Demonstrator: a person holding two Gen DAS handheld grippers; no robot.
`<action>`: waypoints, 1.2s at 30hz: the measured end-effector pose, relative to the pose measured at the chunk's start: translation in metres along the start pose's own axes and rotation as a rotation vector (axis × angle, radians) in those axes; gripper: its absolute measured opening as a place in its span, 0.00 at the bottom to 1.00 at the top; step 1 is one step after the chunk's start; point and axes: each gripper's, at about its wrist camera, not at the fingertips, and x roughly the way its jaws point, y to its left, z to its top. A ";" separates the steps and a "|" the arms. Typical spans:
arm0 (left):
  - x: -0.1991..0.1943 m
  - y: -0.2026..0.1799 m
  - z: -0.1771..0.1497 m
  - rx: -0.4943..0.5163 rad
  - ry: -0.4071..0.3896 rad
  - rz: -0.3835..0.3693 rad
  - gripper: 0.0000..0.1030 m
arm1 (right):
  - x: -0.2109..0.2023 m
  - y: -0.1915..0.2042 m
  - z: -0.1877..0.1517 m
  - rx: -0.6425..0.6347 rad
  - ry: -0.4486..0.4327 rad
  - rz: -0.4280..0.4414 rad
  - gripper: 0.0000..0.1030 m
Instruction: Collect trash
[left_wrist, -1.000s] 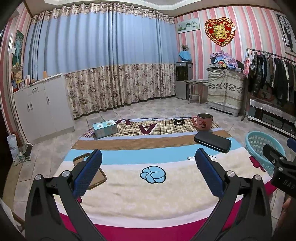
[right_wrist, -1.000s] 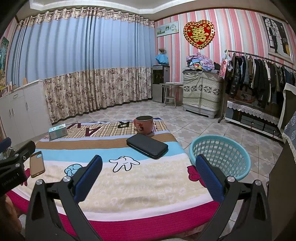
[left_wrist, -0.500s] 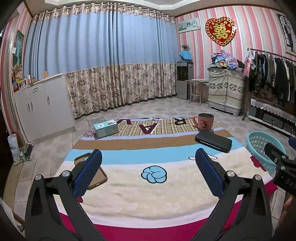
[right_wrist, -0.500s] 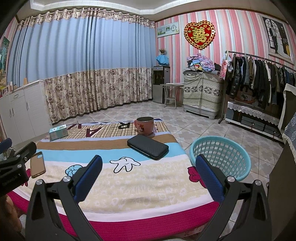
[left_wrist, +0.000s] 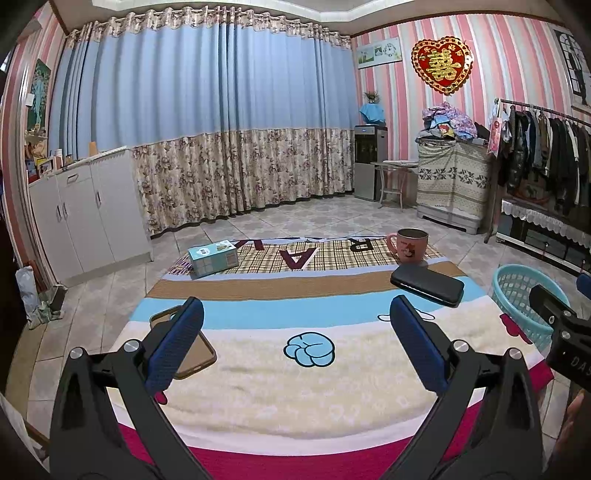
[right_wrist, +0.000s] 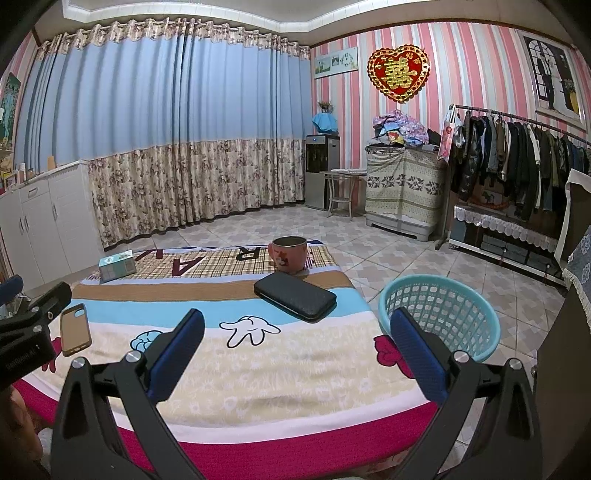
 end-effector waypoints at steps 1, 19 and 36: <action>-0.001 -0.001 -0.001 0.000 0.000 0.001 0.95 | 0.000 0.000 0.000 -0.001 0.000 -0.001 0.96; -0.002 -0.001 -0.001 0.003 -0.001 0.004 0.95 | -0.001 0.002 0.000 -0.003 -0.001 0.001 0.96; -0.001 0.001 0.001 0.003 -0.006 0.007 0.95 | -0.001 0.003 -0.001 -0.004 -0.002 -0.001 0.96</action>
